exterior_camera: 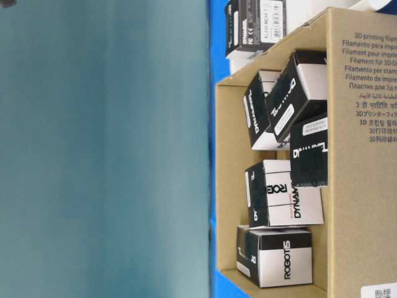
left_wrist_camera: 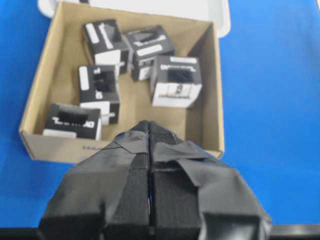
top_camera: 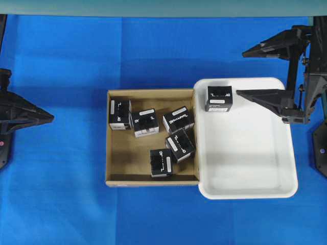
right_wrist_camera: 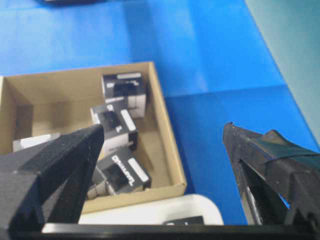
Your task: Pick a box that is randomly placed inside the cardboard box.
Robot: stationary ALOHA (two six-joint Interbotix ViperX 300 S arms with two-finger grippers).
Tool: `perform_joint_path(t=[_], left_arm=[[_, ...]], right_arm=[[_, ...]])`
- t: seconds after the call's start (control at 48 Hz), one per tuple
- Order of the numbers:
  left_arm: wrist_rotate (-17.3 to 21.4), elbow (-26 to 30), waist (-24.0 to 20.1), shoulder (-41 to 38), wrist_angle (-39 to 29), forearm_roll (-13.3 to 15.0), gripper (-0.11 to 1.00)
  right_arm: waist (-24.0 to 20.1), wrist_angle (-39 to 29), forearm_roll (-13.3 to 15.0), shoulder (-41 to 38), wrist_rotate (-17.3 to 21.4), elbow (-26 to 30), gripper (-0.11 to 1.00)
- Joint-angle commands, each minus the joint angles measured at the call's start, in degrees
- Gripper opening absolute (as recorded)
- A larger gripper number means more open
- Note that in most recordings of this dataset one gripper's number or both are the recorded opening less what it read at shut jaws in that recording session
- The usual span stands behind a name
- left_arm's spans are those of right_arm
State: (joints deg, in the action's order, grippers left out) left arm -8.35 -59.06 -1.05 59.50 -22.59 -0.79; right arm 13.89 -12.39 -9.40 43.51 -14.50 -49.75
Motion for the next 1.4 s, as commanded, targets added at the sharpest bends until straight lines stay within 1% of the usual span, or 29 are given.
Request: perform_joint_path(t=[0.0, 0.437, 1.374], left_arm=[[0.00, 0.97, -0.09, -0.35, 0.53, -0.18, -0.07], [0.00, 0.97, -0.18, -0.35, 0.53, -0.18, -0.07], [0.26, 0.97, -0.18, -0.26, 0.62, -0.18, -0.07]], right_arm=[[-0.09, 0.53, -0.18, 0.44, 0.09, 0.18, 0.99], [-0.09, 0.53, -0.18, 2.29, 0.09, -0.53, 0.99], [-1.14, 0.62, -0.18, 2.29, 0.09, -1.23, 0.99]])
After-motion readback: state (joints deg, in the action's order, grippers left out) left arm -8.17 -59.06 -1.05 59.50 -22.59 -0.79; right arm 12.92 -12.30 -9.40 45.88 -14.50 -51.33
